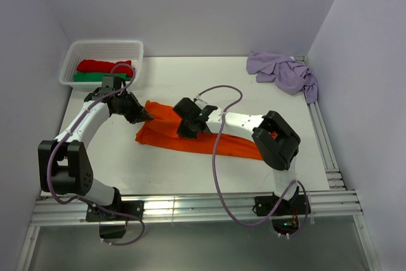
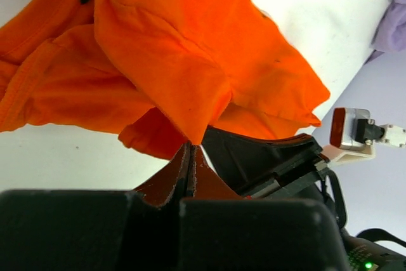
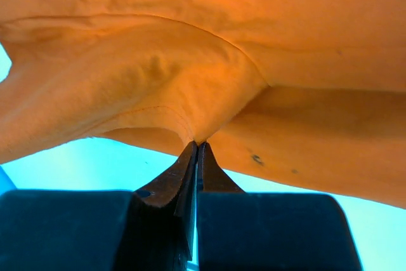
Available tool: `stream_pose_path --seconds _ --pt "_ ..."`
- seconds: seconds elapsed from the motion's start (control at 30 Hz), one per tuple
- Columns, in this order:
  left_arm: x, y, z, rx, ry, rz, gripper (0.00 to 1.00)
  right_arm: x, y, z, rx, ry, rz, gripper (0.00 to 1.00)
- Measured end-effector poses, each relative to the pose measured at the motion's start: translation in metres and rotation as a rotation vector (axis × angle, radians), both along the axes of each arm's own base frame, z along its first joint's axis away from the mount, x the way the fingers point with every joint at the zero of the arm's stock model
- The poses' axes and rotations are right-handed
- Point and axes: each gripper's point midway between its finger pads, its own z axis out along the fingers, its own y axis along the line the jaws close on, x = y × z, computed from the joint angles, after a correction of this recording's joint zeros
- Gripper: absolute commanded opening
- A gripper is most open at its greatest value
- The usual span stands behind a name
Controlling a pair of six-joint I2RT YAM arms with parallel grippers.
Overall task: Roll the t-shirts
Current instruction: Fold the tshirt
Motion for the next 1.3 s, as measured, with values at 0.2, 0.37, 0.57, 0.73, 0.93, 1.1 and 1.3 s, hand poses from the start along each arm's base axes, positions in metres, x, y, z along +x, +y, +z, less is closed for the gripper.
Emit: stream_pose_path --seconds 0.2,0.37,0.57,0.73,0.93,1.1,1.3 --pt "-0.007 0.002 -0.014 0.013 0.027 0.005 0.0 -0.013 -0.017 -0.008 -0.025 0.056 0.02 0.0" --pt "-0.017 0.006 -0.025 0.032 0.046 0.014 0.0 -0.017 -0.026 -0.005 -0.022 0.084 0.036 0.0" --pt "-0.032 0.01 -0.036 0.049 0.051 0.022 0.0 -0.019 -0.029 -0.006 -0.02 0.106 0.065 0.0" --pt "-0.046 0.013 -0.052 0.066 0.082 0.027 0.0 -0.021 -0.034 -0.009 -0.021 0.127 0.082 0.0" --pt "-0.055 0.011 -0.061 0.089 0.095 0.018 0.0 -0.024 -0.043 -0.015 -0.035 0.155 0.094 0.0" --pt "-0.053 0.007 -0.062 0.102 0.076 0.005 0.0 -0.023 -0.046 -0.015 -0.033 0.163 0.106 0.0" --pt "-0.055 0.004 -0.064 0.123 0.072 -0.007 0.0 -0.024 -0.051 -0.016 -0.044 0.177 0.119 0.0"
